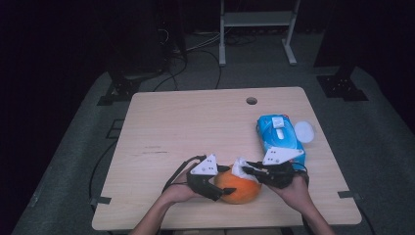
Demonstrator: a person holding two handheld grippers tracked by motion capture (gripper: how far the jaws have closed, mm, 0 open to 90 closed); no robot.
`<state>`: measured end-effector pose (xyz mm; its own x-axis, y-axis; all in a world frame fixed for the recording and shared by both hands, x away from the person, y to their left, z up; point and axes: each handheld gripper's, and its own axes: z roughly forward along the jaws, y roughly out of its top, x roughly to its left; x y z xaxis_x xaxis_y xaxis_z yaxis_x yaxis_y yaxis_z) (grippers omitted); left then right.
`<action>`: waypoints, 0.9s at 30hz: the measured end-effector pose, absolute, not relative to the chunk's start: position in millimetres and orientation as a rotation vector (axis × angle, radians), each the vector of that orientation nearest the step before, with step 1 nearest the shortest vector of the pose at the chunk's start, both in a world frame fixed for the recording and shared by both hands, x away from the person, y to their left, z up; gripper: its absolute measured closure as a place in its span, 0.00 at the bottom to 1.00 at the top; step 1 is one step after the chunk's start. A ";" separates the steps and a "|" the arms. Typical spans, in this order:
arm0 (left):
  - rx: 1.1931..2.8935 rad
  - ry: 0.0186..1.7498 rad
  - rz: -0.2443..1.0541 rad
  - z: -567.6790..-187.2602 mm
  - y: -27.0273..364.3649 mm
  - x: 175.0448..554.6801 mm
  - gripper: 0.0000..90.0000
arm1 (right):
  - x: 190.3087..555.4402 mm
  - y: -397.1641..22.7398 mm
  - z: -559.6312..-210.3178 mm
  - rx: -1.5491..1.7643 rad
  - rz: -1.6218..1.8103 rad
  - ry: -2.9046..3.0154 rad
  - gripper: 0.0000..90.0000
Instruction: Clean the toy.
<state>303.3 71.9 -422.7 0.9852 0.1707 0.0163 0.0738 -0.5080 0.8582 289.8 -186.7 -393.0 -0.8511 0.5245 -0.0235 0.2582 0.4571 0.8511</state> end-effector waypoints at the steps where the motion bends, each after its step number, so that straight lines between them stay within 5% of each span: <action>1: 2.105 0.168 0.119 -422.9 72.2 303.4 0.34 | 292.7 -192.2 -394.7 0.695 1.337 2.428 0.89; 15: 2.118 0.185 0.093 -426.6 79.2 308.0 0.35 | 302.0 -224.1 -402.4 0.843 1.299 2.402 0.89; 27: 2.106 0.206 0.103 -426.6 76.2 308.5 0.34 | 293.1 -211.8 -390.2 0.757 1.390 2.406 0.89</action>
